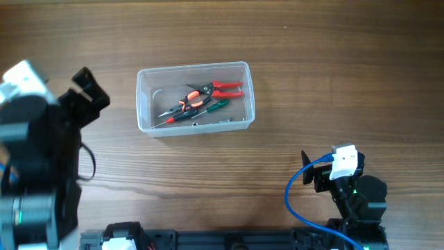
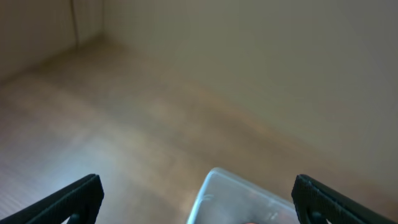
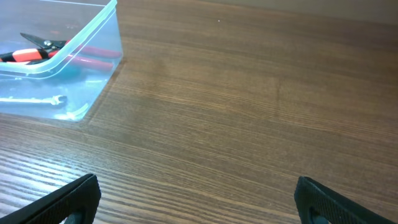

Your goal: Pack container

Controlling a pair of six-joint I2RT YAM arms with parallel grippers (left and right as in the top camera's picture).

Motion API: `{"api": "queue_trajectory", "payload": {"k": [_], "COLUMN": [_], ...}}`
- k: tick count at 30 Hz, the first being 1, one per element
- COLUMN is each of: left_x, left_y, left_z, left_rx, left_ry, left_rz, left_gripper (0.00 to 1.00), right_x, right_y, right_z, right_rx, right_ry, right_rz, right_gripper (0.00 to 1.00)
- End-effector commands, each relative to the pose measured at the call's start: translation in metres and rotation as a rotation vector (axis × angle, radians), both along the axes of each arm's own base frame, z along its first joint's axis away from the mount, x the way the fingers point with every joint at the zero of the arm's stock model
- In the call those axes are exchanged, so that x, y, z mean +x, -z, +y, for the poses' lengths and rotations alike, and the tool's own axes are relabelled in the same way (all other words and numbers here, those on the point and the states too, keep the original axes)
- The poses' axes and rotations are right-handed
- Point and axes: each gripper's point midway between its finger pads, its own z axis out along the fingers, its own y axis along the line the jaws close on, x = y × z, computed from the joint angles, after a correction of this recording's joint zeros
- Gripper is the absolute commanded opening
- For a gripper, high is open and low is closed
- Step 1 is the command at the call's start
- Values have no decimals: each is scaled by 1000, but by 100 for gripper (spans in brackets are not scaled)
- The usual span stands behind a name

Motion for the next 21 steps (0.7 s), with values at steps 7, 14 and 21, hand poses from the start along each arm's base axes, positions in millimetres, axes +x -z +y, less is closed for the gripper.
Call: {"api": "queue_trajectory", "payload": {"k": [7,14,21], "left_x": [-18,-37,-44], "left_y": [-25,80,152], "left_z": [-4,-5,-6], "left_rx": [22,19,17], "left_ry": [13,13,14], "left_rz": [-473,-437,-401], "left_gripper": [100,100,100], "right_x": [0,0,0], "right_y": [-3,-3,-3], "right_z": [2,2,2], "right_rx": [-8,-8,-8], "right_ry": [-12,-12,-12], "right_rz": [-20,-20,-20], "right_gripper": [100,100,100]}}
